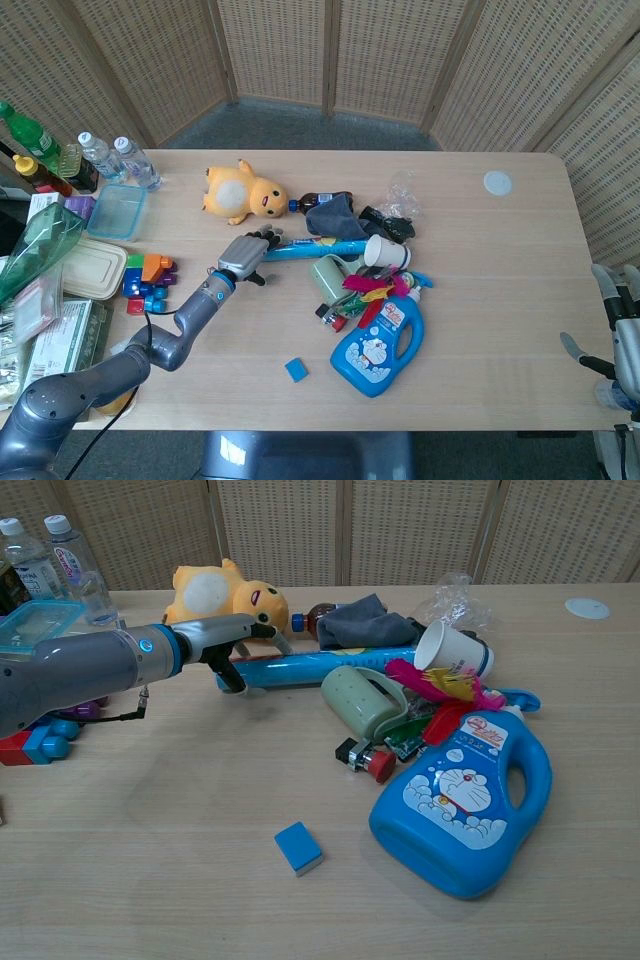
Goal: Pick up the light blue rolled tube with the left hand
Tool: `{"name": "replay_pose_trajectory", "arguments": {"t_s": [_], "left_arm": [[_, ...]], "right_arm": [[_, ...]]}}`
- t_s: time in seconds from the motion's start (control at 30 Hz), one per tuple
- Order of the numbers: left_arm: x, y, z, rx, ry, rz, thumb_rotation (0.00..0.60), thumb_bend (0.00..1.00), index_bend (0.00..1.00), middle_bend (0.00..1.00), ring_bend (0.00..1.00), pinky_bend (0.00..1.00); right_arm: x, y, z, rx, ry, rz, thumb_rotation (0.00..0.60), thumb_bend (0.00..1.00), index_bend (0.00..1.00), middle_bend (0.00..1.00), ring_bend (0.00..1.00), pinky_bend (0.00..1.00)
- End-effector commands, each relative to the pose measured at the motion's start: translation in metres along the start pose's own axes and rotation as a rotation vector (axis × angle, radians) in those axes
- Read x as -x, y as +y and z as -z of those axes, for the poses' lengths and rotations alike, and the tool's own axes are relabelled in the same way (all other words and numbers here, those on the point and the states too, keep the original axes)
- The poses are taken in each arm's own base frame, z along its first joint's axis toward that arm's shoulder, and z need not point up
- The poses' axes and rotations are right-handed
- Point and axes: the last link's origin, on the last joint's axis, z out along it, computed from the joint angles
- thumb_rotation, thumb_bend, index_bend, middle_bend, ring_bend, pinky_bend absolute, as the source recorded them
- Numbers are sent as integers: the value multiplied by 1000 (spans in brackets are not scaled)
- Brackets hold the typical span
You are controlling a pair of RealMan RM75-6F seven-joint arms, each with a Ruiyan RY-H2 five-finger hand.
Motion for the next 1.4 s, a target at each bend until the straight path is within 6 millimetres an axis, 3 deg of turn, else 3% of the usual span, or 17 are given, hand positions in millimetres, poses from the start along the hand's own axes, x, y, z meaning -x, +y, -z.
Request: {"name": "replay_pose_trajectory", "arguments": {"t_s": [0.03, 0.33, 0.57, 0.77, 0.93, 1.13, 1.4], "left_arm": [[-6, -1, 8, 24, 43, 29, 600, 369, 233, 120, 60, 185], [-14, -10, 12, 8, 84, 61, 599, 368, 179, 29, 0, 105], [-3, -12, 7, -23, 53, 67, 600, 369, 167, 14, 0, 17], [8, -8, 1, -36, 24, 54, 599, 369, 167, 31, 0, 25], [13, 0, -4, -28, 30, 50, 600, 371, 218, 89, 16, 120], [20, 4, -6, -29, 52, 35, 600, 440, 361, 229, 178, 351], [30, 8, -4, -19, 80, 40, 600, 528, 458, 310, 299, 504]], "right_arm": [[0, 0, 0, 1, 0, -2, 503, 236, 40, 159, 0, 0], [0, -1, -1, -3, -3, -7, 504, 237, 40, 159, 0, 0], [-1, 0, 1, 6, -3, -10, 505, 237, 40, 159, 0, 0], [-3, 2, 4, 14, 4, -9, 504, 236, 40, 159, 0, 0], [-3, 4, 6, 21, 1, -12, 503, 236, 40, 160, 0, 0], [-7, 9, 9, 34, 15, -15, 497, 237, 40, 160, 0, 0], [-8, 13, 11, 40, 22, -25, 498, 237, 40, 159, 0, 0]]}}
